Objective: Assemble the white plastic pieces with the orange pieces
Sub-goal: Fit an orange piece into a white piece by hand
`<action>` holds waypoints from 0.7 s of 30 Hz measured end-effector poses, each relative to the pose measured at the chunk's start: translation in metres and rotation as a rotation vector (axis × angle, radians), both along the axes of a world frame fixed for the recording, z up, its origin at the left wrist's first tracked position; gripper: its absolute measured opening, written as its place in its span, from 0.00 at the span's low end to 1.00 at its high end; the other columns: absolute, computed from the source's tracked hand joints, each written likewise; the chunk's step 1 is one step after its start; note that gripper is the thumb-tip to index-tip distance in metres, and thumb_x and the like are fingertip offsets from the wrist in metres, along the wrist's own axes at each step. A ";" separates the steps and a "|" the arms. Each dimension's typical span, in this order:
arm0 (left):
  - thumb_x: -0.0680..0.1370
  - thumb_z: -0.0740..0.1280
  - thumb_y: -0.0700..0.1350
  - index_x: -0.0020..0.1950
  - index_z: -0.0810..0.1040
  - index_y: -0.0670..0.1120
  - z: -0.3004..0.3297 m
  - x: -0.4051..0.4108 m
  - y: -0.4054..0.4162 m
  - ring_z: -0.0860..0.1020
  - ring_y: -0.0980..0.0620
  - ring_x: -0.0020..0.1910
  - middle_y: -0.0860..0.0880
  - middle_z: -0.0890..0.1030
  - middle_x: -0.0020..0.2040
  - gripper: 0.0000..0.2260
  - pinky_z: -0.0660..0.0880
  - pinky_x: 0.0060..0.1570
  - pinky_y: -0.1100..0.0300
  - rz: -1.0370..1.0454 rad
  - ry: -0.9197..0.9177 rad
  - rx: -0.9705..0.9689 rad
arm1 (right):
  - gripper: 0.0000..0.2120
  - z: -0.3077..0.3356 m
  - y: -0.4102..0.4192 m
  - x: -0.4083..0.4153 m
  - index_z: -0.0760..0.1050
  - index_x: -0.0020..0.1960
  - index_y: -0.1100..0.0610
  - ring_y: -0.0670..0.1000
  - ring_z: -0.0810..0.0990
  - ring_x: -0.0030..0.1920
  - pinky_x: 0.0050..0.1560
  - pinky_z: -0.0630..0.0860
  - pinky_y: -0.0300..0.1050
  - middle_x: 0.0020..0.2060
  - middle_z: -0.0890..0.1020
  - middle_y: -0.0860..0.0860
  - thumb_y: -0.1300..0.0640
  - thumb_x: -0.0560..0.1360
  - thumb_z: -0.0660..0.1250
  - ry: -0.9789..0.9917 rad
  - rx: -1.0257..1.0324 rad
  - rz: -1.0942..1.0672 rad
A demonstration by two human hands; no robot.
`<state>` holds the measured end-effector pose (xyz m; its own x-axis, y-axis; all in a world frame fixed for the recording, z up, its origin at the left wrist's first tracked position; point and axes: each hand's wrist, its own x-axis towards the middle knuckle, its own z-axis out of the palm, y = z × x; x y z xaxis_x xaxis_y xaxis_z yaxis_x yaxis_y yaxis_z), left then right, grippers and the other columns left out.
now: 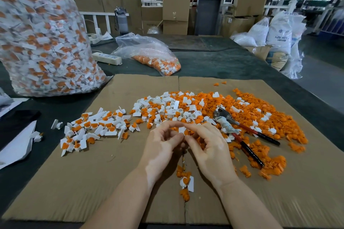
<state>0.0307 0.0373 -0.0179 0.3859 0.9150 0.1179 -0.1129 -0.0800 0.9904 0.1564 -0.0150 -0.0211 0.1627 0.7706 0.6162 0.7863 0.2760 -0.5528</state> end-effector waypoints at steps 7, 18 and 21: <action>0.76 0.66 0.35 0.52 0.79 0.47 0.000 0.000 0.000 0.79 0.55 0.33 0.50 0.78 0.31 0.10 0.76 0.36 0.66 -0.011 0.018 0.016 | 0.10 -0.001 0.001 0.001 0.80 0.55 0.56 0.43 0.73 0.45 0.47 0.71 0.32 0.42 0.76 0.46 0.60 0.74 0.68 0.004 -0.009 -0.004; 0.76 0.68 0.40 0.51 0.79 0.47 0.001 0.002 0.000 0.78 0.55 0.33 0.47 0.77 0.33 0.05 0.76 0.35 0.67 0.027 0.065 0.064 | 0.11 0.002 0.000 0.000 0.80 0.56 0.55 0.44 0.74 0.46 0.48 0.71 0.33 0.43 0.77 0.47 0.60 0.74 0.68 -0.015 -0.025 -0.017; 0.76 0.68 0.39 0.51 0.78 0.45 0.002 0.003 0.001 0.78 0.56 0.32 0.48 0.78 0.32 0.05 0.76 0.34 0.67 0.033 0.056 0.029 | 0.13 0.008 -0.001 0.005 0.79 0.57 0.57 0.45 0.75 0.51 0.55 0.72 0.40 0.47 0.79 0.49 0.56 0.74 0.69 -0.027 -0.015 -0.137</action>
<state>0.0334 0.0385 -0.0154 0.3622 0.9238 0.1237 -0.0538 -0.1118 0.9923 0.1612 -0.0162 -0.0133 0.2502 0.7515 0.6104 0.8308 0.1571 -0.5340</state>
